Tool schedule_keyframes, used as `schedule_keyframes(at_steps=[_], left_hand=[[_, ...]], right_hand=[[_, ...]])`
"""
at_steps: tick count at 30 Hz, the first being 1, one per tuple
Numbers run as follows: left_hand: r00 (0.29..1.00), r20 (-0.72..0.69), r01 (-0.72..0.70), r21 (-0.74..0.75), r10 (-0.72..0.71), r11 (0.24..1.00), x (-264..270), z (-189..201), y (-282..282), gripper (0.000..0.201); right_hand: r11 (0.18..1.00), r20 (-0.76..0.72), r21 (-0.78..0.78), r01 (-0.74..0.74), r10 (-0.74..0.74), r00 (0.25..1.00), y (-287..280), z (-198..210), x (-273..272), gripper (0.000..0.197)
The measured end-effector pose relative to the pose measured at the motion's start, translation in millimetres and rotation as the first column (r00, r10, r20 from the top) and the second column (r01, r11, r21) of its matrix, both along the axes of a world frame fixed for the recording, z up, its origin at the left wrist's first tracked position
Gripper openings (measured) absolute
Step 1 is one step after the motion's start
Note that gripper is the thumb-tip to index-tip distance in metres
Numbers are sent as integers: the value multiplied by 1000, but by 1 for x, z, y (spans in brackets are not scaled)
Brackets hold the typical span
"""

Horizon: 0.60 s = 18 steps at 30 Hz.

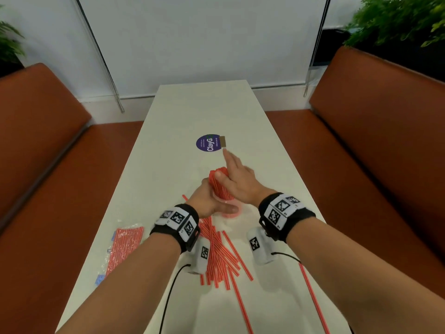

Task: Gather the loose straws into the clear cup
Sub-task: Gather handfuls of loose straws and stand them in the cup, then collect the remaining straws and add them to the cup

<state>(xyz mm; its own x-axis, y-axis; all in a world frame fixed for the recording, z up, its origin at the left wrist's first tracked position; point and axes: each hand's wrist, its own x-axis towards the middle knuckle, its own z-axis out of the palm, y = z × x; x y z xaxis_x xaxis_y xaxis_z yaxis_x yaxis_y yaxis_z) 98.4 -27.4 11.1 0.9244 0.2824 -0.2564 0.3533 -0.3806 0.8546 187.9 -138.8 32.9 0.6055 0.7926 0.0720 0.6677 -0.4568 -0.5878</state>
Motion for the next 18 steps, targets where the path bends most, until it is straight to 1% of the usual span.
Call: schedule_keyframes(at_steps=[1,2,3,4,5,7,9,11,12,15,18], left_hand=[[999,-47,-2,19,3,1000,-2,-1,2,94],[995,-98,-23,51,27,998,-6,1,4,101],[986,-161,-32,112,50,993,-9,5,6,109],[972,-225,-33,172,72,985,-12,5,10,110],[954,-289,-16,225,82,974,-14,2,14,106],[927,-364,25,292,87,956,-17,-3,22,98],[917,-387,51,348,94,936,-17,-8,24,91],[923,-373,79,412,89,908,-18,-14,23,81],[928,-361,84,439,90,894,-18,-16,22,76],[924,-375,125,492,80,861,-25,-24,20,68],[924,-382,190,530,32,826,-32,-31,12,66]], right_hand=[[999,-36,-3,54,-54,998,-8,4,-1,72],[993,-68,-34,111,-113,991,-17,8,-1,75],[981,-94,-94,167,-176,980,-27,11,0,78],[960,-114,-186,207,-231,966,-39,13,2,78],[929,-127,-293,228,-274,953,-52,13,1,77],[855,-136,-466,228,-323,936,-80,16,-6,70],[803,-117,-554,220,-337,934,-107,23,-22,58],[753,-127,-627,199,-351,928,-131,30,-42,53],[724,-149,-667,174,-358,922,-142,33,-53,57],[633,-224,-768,92,-401,889,-170,30,-89,75],[585,-202,-807,77,-396,896,-177,14,-115,87]])
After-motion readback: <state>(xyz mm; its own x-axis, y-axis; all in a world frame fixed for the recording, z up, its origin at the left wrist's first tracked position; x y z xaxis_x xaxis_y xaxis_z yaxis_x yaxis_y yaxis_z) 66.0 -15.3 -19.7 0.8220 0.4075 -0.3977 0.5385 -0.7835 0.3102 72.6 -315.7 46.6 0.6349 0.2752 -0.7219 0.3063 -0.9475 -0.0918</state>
